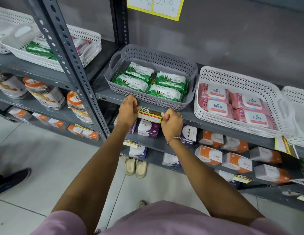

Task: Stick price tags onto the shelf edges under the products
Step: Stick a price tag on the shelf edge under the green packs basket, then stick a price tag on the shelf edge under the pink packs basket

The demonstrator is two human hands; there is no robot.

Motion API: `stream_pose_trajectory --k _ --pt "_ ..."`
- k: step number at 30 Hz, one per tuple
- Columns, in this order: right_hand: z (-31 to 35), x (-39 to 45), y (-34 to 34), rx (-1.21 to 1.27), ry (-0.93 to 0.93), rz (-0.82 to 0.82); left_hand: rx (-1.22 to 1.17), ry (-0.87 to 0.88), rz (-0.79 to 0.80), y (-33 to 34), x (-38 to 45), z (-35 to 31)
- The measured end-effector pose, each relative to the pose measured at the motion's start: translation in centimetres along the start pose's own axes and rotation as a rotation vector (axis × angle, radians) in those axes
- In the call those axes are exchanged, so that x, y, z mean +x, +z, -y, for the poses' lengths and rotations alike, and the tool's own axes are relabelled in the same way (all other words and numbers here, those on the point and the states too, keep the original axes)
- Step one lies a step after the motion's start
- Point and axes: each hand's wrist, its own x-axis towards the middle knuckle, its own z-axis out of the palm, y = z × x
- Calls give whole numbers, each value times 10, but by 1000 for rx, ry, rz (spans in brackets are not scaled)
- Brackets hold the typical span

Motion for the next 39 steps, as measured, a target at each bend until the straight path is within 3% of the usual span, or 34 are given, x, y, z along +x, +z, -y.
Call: stream_pose_trajectory --k 6,10,16,22,26,29,34,39 --pt "-14 -5 -25 16 -24 -11 33 -9 -217 31 -35 -27" --pt "-44 -14 -59 -2 54 6 -35 138 -74 67 -60 -73" --pt "-99 -31 -132 52 150 -121 -138 324 132 120 -90 -147" --pt "-159 -46 -219 77 297 -328 -176 285 397 185 -119 -213" --pt "-196 -49 -274 108 434 -530 -173 217 487 224 -132 -252" --pt "-222 -49 -304 117 624 -637 -141 141 571 249 -136 -276" --pt "-250 -42 -318 286 943 -414 -158 74 557 267 -138 -294" --pt "-260 -33 -310 415 973 -406 -144 69 512 274 -140 -296"
